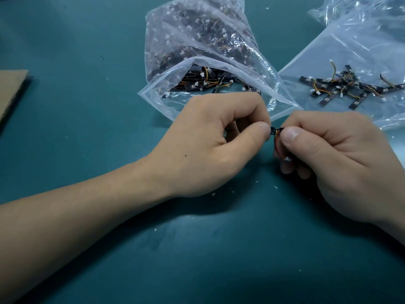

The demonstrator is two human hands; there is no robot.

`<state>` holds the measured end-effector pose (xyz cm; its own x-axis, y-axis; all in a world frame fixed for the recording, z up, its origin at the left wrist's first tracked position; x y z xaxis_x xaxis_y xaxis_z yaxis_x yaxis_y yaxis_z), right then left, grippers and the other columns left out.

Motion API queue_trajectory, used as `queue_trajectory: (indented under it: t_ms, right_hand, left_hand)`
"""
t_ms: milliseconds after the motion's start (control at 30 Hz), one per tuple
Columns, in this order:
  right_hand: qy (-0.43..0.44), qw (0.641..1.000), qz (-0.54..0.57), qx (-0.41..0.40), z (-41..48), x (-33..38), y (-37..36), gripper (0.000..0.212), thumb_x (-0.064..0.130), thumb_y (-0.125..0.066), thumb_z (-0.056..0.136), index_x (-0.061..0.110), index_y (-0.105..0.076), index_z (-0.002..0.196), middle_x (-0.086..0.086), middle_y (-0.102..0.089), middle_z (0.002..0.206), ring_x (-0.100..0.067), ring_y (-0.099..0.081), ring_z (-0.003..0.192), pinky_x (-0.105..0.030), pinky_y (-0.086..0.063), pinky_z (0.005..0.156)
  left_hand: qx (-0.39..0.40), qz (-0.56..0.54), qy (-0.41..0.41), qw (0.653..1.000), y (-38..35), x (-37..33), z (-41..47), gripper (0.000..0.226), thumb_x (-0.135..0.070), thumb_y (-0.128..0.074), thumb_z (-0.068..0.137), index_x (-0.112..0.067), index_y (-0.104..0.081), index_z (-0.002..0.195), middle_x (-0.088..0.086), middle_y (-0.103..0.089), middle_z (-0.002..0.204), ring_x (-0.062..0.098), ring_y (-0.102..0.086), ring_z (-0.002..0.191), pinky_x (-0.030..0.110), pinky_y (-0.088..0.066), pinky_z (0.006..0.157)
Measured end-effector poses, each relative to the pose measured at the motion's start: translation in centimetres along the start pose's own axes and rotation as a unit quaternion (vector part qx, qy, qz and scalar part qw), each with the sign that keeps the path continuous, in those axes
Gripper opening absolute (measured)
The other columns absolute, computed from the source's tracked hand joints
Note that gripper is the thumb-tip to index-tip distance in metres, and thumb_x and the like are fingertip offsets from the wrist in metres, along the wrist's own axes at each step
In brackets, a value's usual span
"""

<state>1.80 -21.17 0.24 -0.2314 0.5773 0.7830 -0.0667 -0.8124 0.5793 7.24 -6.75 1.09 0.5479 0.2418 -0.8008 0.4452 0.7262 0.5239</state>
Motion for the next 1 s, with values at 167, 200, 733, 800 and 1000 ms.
queue_trajectory:
  t_ms: [167, 200, 733, 800, 1000]
  right_hand:
    - [0.005, 1.000, 0.004, -0.002, 0.03, 0.16, 0.13, 0.032, 0.035, -0.045, 0.100, 0.029, -0.060, 0.072, 0.006, -0.065, 0.064, -0.014, -0.057, 0.054, -0.017, -0.039, 0.049]
    - [0.008, 1.000, 0.000, -0.001, 0.02, 0.23, 0.05, 0.032, 0.035, -0.045, 0.100, 0.031, -0.059, 0.071, 0.006, -0.065, 0.064, -0.014, -0.057, 0.054, -0.016, -0.039, 0.050]
    - [0.011, 1.000, -0.022, 0.011, 0.02, 0.23, -0.15, 0.033, 0.036, -0.045, 0.098, 0.029, -0.060, 0.070, 0.008, -0.066, 0.064, -0.011, -0.059, 0.057, -0.013, -0.039, 0.053]
    - [0.007, 1.000, -0.012, 0.007, 0.05, 0.21, -0.07, 0.033, 0.036, -0.046, 0.098, 0.030, -0.060, 0.069, 0.008, -0.066, 0.064, -0.012, -0.058, 0.056, -0.014, -0.039, 0.052]
    - [0.008, 1.000, -0.014, 0.008, 0.06, 0.16, -0.08, 0.032, 0.034, -0.046, 0.098, 0.029, -0.061, 0.070, 0.007, -0.067, 0.066, -0.013, -0.059, 0.057, -0.017, -0.040, 0.053]
  left_hand:
    - [-0.004, -0.001, 0.003, 1.000, 0.07, -0.06, -0.01, 0.014, -0.009, -0.059, 0.094, -0.007, -0.067, 0.083, 0.001, -0.062, 0.068, 0.021, -0.058, 0.064, 0.036, -0.048, 0.064]
    - [-0.003, -0.001, 0.003, 1.000, 0.04, -0.07, -0.01, 0.014, -0.009, -0.059, 0.094, -0.007, -0.067, 0.083, 0.001, -0.062, 0.068, 0.021, -0.058, 0.064, 0.037, -0.048, 0.065]
    - [0.001, 0.023, 0.007, 1.000, -0.02, 0.03, -0.01, 0.015, -0.007, -0.059, 0.094, -0.009, -0.064, 0.080, 0.002, -0.062, 0.068, 0.021, -0.057, 0.062, 0.038, -0.047, 0.064]
    - [0.004, 0.020, 0.009, 1.000, -0.05, 0.03, 0.00, 0.014, -0.008, -0.059, 0.095, -0.008, -0.064, 0.081, 0.003, -0.062, 0.068, 0.021, -0.057, 0.062, 0.039, -0.047, 0.064]
    - [0.012, 0.018, 0.007, 1.000, -0.07, -0.06, 0.00, 0.014, -0.011, -0.057, 0.093, -0.008, -0.064, 0.082, 0.004, -0.062, 0.069, 0.022, -0.056, 0.064, 0.039, -0.046, 0.065]
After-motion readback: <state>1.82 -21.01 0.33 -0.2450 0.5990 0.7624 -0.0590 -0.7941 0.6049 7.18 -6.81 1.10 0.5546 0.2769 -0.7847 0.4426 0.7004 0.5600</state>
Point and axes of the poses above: each hand's wrist, its own z-axis towards the middle knuckle, its own y-axis out of the back of the hand, x = y × z, the point moved 6 cm from there along z, towards the middle knuckle
